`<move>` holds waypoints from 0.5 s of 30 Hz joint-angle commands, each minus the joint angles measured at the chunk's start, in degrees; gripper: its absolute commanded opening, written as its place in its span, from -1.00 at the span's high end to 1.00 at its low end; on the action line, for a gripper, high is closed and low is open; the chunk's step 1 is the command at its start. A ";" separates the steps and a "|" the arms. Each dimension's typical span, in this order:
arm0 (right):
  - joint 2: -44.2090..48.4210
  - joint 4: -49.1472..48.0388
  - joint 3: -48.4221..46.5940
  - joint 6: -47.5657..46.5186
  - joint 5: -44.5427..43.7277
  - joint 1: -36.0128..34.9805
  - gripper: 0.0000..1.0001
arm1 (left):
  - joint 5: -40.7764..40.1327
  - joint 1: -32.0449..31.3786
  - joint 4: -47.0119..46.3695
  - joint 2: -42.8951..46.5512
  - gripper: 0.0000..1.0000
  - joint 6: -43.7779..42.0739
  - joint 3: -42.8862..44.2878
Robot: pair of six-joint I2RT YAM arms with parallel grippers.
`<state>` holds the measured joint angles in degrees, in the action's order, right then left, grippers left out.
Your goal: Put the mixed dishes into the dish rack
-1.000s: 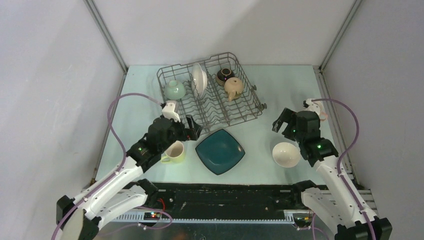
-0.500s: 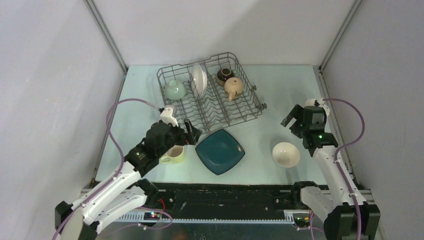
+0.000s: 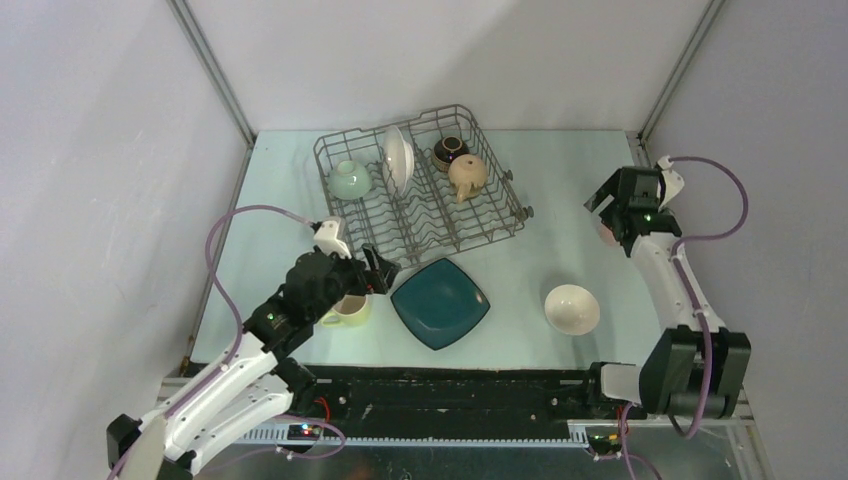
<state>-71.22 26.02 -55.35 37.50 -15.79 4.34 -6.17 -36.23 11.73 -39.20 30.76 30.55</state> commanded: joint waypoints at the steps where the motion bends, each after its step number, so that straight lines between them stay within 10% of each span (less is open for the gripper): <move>1: -6.54 -1.26 -7.69 -5.79 -4.04 0.79 -0.99 | -1.64 0.30 -2.32 1.98 -0.99 1.35 -0.49; 15: -30.08 1.53 -23.28 -10.39 2.47 5.48 -0.92 | -1.20 0.40 -3.58 2.80 -0.99 1.23 -1.61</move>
<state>-97.49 26.15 -75.00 27.31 -13.74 9.26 -6.48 -36.23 10.72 -37.06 31.55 29.08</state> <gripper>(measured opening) 0.975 0.996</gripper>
